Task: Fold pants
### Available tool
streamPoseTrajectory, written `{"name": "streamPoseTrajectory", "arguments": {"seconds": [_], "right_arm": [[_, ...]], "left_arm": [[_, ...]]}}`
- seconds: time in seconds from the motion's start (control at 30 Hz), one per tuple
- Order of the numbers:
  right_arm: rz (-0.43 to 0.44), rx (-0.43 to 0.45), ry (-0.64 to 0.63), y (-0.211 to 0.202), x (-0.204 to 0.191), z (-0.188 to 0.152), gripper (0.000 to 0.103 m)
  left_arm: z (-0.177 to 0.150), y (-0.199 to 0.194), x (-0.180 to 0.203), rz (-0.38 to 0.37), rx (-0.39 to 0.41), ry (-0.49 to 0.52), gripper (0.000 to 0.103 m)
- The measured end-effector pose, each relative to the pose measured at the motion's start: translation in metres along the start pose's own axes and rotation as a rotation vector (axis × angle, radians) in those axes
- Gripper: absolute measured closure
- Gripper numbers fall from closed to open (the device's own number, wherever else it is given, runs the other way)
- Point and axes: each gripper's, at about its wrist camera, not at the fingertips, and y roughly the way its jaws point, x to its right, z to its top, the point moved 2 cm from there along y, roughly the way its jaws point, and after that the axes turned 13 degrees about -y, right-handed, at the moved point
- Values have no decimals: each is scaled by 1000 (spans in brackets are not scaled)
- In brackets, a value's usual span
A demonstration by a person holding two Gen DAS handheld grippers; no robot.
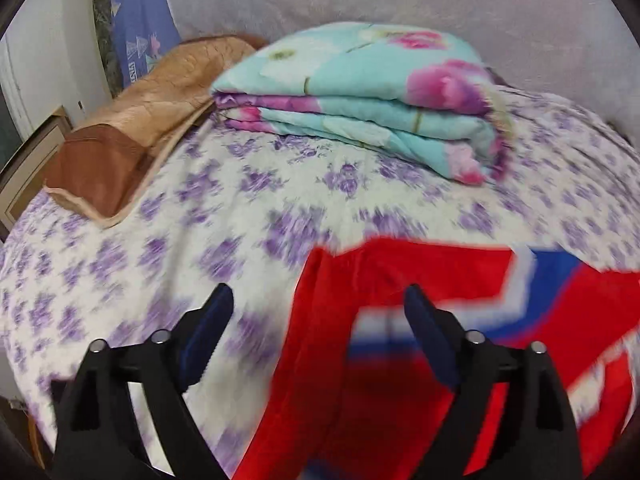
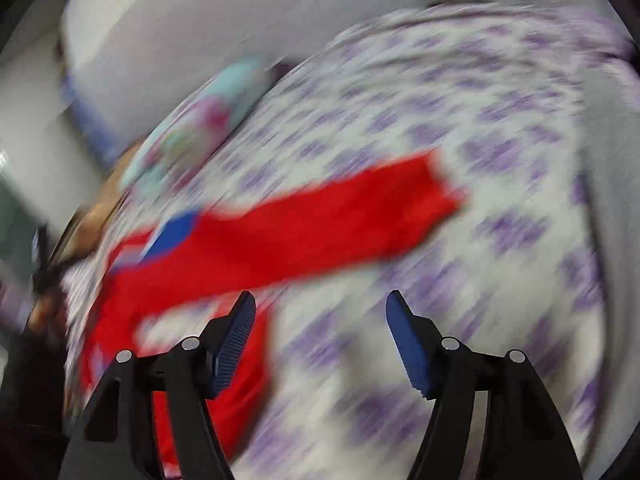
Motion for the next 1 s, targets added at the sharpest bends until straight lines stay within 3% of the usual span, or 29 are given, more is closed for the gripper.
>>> {"name": "streamPoseTrajectory", "arguments": {"seconds": [0.13, 0.17, 0.2, 0.27, 0.33, 0.4, 0.47, 0.53, 0.57, 0.6, 0.63, 0.7, 0.8, 0.87, 1.0], "right_arm": [[78, -141, -26, 33, -47, -40, 38], [90, -157, -27, 42, -53, -46, 53], [72, -154, -45, 46, -58, -47, 60], [84, -112, -64, 42, -67, -45, 97], [73, -1, -33, 16, -67, -41, 98], [4, 191, -24, -39, -64, -38, 98], [-91, 404, -36, -103, -64, -58, 97], [-174, 476, -13, -125, -60, -86, 89], [-231, 437, 74, -123, -52, -113, 57], [-256, 343, 157, -111, -42, -131, 33], [-245, 263, 219, -102, -34, -147, 21], [-166, 167, 356, -94, -19, -183, 23], [-227, 246, 360, -124, -10, -190, 22], [-264, 281, 364, -136, 1, -184, 15], [-243, 226, 419, -116, 27, -179, 14]], "left_arm": [[-58, -36, -25, -5, -62, 20, 17], [-79, -36, -33, 4, -97, 19, 17], [-93, -34, -39, 14, -123, 14, 17], [-116, -19, -51, 35, -184, -6, 17], [-135, -7, -65, 14, -223, -68, 16], [-141, -9, -69, -8, -188, -106, 16], [-144, -12, -66, -47, -181, -126, 11], [-149, -13, -56, -77, -183, -118, 9], [-153, -15, -49, -48, -168, -91, 9], [-155, -16, -44, -41, -162, -77, 9], [-157, -17, -42, -46, -161, -73, 9], [-158, -23, -42, -68, -167, -84, 11], [-159, -33, -55, -92, -187, -121, 11], [-160, -41, -69, -89, -192, -156, 11], [-162, -46, -94, -95, -200, -246, 11]]}}
